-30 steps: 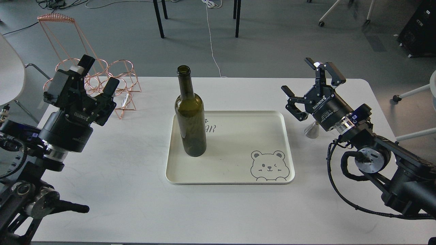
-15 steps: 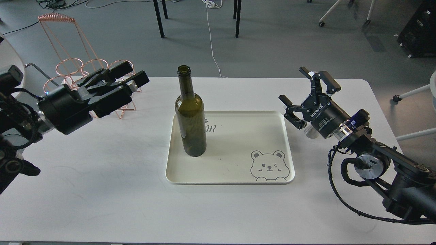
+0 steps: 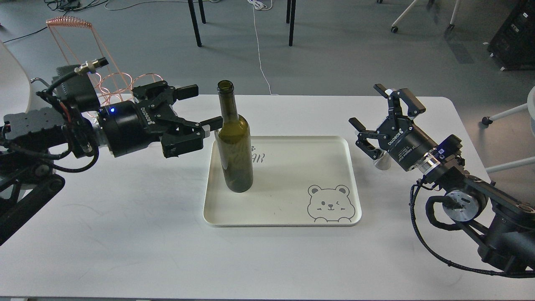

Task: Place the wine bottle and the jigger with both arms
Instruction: 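Reach the left gripper to the wine bottle neck and grasp it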

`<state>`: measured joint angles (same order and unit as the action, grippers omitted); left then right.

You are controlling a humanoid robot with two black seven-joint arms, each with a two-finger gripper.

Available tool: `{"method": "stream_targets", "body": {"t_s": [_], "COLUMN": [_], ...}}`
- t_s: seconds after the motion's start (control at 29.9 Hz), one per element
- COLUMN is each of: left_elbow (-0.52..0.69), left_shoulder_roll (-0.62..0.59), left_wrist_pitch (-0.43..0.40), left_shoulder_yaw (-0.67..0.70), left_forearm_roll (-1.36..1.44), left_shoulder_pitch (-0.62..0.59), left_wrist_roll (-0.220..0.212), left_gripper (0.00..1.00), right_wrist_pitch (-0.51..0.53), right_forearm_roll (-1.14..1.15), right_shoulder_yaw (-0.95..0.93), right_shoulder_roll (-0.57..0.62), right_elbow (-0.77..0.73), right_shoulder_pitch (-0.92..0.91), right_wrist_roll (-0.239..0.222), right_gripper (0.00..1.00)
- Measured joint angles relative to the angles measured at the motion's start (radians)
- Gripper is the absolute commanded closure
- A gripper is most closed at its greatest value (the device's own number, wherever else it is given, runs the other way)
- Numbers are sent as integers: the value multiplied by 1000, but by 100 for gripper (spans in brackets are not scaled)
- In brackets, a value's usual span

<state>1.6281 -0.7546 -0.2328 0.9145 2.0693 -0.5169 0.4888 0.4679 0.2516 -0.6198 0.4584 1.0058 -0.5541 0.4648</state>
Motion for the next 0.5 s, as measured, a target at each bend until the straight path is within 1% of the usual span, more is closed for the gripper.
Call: {"method": "stream_targets", "body": {"t_s": [0.23,0.37,0.43,0.5], "left_elbow": [-55,-91,-101,-108], "left_shoulder_roll": [53,84,97,110], "left_wrist_pitch": [0,1,3,5], "left_shoulder_yaw": [-27,-60,-75,-81], "left_forearm_roll": [2,3,3,4], "left_shoulder_pitch": [-39,-75,-87,-98], "left_wrist_roll": [0,0,0,0], "left_gripper": [2,4,6,11], "right_wrist_pitch": [0,0,0,0], "right_forearm_roll": [1,2,2,2], "right_shoulder_yaw": [0,1,1,1], "right_shoulder_roll": [16,24,29,33], "right_elbow": [5,7,7,8], "right_shoulder_pitch": [0,1,1,2], "right_wrist_roll": [0,0,0,0], "right_gripper": [1,1,1,1]}}
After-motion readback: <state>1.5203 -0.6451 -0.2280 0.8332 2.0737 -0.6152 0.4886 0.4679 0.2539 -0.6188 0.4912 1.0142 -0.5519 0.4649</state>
